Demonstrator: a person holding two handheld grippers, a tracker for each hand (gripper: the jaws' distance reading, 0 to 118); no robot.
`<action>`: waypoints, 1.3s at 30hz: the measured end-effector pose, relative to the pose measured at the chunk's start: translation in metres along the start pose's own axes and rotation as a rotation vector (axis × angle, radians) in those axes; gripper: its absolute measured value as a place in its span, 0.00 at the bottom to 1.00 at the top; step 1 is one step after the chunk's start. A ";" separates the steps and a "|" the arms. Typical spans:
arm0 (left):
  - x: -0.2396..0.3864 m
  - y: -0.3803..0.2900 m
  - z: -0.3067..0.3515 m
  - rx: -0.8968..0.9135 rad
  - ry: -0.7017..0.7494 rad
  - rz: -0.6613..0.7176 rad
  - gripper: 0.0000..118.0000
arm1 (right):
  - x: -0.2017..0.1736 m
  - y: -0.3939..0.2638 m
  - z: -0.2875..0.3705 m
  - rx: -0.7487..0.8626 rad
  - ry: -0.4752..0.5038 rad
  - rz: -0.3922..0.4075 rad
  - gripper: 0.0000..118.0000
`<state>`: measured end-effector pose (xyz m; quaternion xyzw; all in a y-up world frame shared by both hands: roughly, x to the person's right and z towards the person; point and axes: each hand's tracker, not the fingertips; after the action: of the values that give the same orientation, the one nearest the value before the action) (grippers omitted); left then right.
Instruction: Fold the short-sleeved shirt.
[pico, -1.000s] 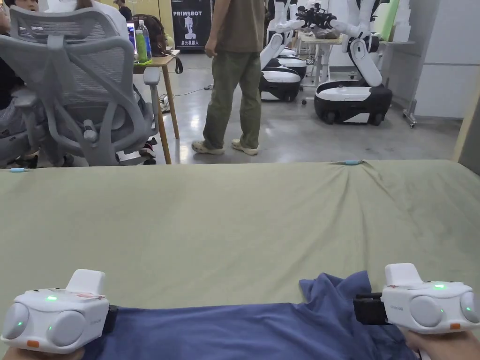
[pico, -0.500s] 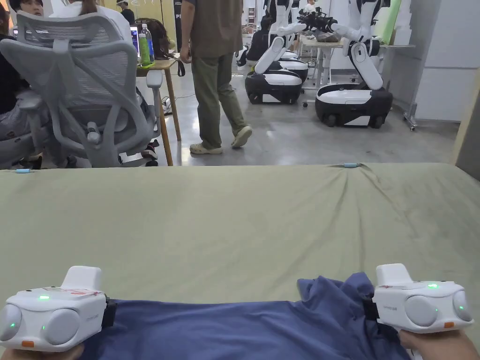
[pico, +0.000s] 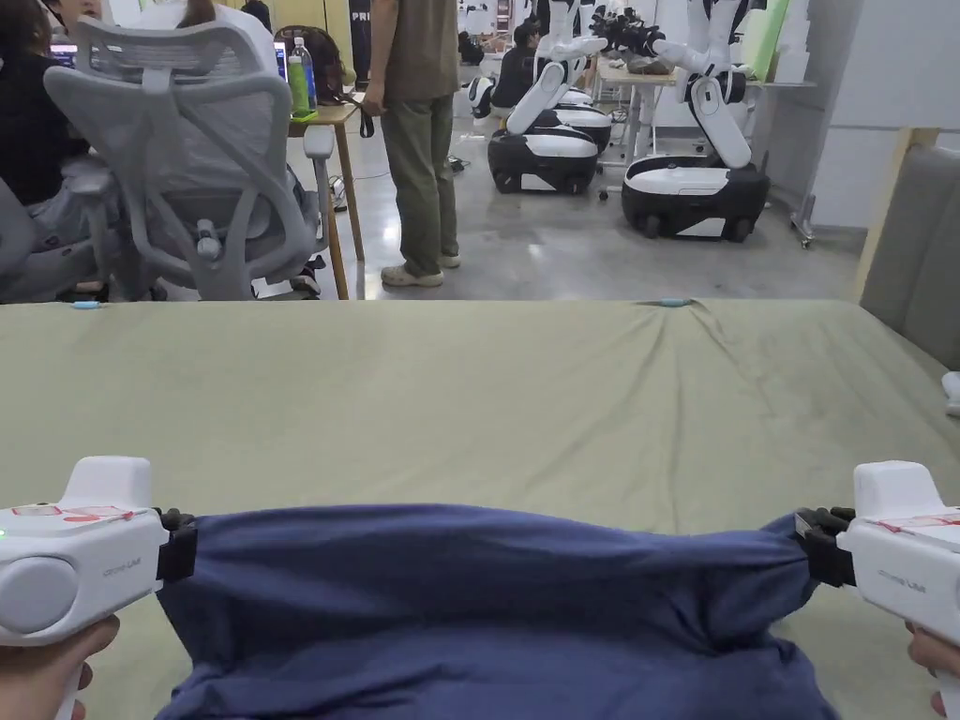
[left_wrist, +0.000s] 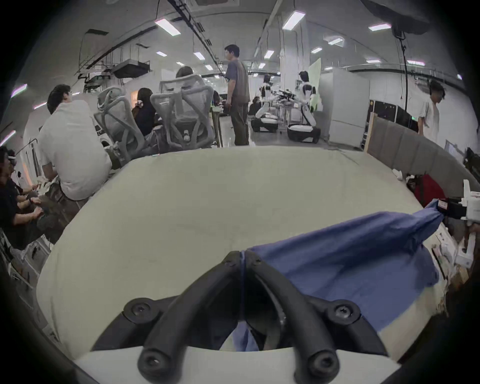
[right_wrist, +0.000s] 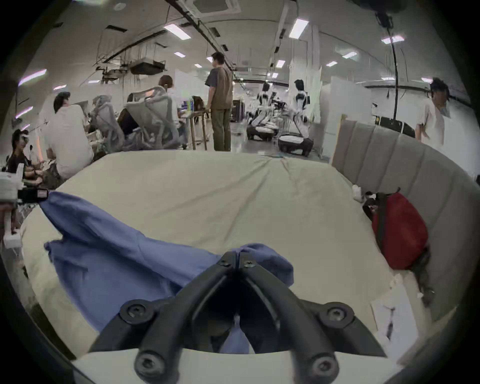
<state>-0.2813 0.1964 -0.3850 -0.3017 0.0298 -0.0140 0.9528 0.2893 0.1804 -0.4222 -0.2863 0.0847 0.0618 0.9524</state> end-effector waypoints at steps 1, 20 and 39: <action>-0.004 -0.014 0.004 -0.030 -0.003 0.001 0.00 | -0.001 -0.015 0.010 -0.010 -0.005 0.007 0.00; 0.109 -0.072 0.061 0.272 0.009 0.063 0.84 | -0.144 -0.033 0.065 0.250 0.031 -0.010 1.00; -0.003 -0.115 0.015 0.055 -0.121 0.453 0.32 | -0.207 -0.041 0.053 0.262 -0.015 0.033 0.00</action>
<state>-0.2846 0.1108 -0.3062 -0.2618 0.0390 0.2175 0.9395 0.0999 0.1614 -0.3161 -0.1574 0.0896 0.0680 0.9811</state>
